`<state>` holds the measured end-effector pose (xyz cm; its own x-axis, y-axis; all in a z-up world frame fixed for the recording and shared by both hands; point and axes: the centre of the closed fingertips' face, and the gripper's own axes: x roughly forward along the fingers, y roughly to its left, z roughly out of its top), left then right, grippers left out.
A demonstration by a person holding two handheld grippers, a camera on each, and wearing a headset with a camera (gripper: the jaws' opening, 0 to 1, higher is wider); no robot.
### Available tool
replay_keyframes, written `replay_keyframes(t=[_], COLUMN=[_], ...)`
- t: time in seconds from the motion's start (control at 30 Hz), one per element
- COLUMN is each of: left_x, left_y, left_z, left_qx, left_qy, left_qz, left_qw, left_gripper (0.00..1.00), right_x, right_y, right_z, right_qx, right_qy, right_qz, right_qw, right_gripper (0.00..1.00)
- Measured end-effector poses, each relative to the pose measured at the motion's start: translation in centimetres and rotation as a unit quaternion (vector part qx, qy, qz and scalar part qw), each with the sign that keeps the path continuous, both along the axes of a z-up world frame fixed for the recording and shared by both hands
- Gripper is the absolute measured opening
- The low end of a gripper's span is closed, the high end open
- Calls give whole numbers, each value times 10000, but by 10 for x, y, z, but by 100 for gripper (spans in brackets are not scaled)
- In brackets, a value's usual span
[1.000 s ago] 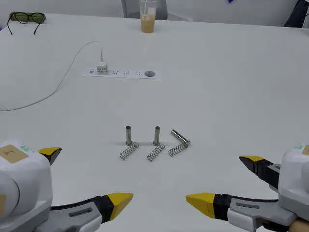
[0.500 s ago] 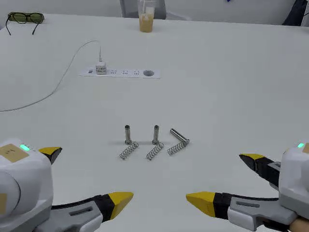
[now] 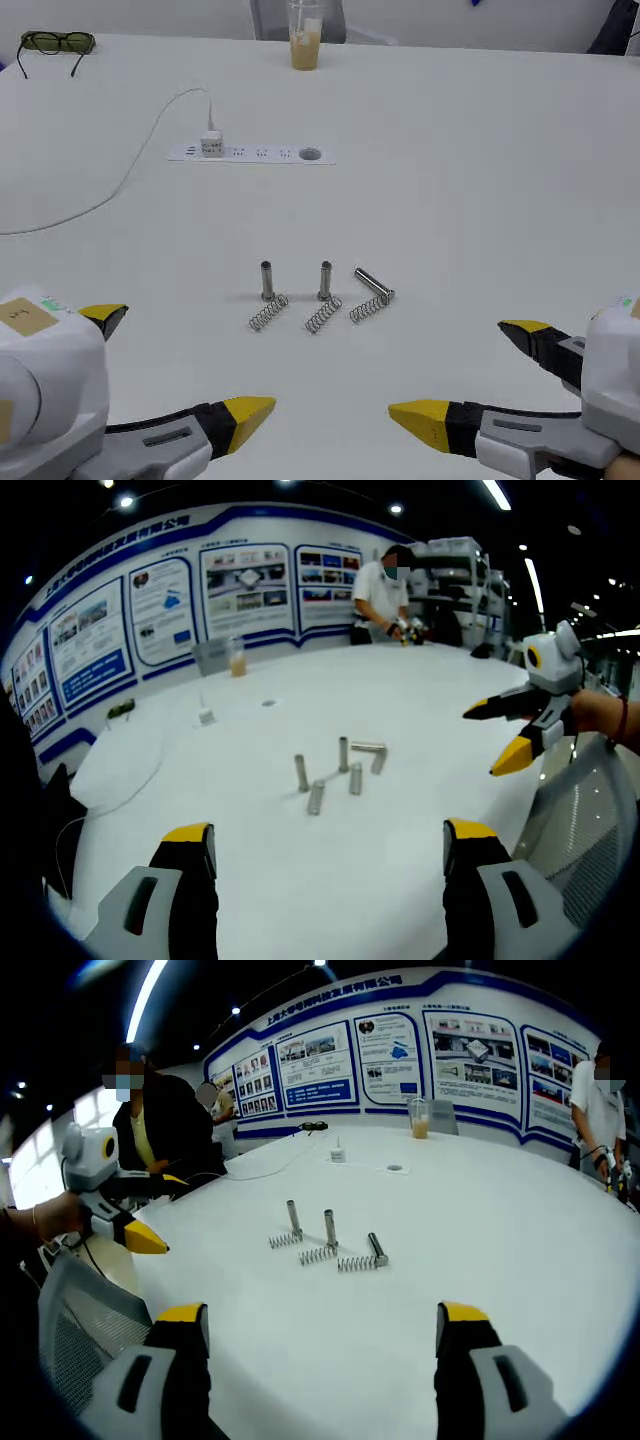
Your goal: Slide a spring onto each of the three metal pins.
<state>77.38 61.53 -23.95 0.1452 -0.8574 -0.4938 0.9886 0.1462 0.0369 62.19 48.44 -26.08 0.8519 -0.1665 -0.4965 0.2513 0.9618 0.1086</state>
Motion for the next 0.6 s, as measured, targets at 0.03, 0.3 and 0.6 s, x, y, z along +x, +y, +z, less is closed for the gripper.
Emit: replay_keyframes(t=[0.03, 0.3, 0.6], left_x=[0, -1, -3], left_y=[0, -1, -1], left_z=[0, 1, 0], left_qx=[1, -13, -4], left_qy=[3, -6, -2], left_qz=[0, -12, -29], left_qw=[10000, 10000, 10000], left_gripper=[96, 95, 95], right_x=[0, -2, 2], right_y=[0, 1, -4], right_z=[0, 0, 1], right_qx=[6, 7, -38], right_qy=[6, 6, 36], right_qz=[-1, 6, 28], right_qw=[10000, 10000, 10000], right_gripper=[95, 95, 94])
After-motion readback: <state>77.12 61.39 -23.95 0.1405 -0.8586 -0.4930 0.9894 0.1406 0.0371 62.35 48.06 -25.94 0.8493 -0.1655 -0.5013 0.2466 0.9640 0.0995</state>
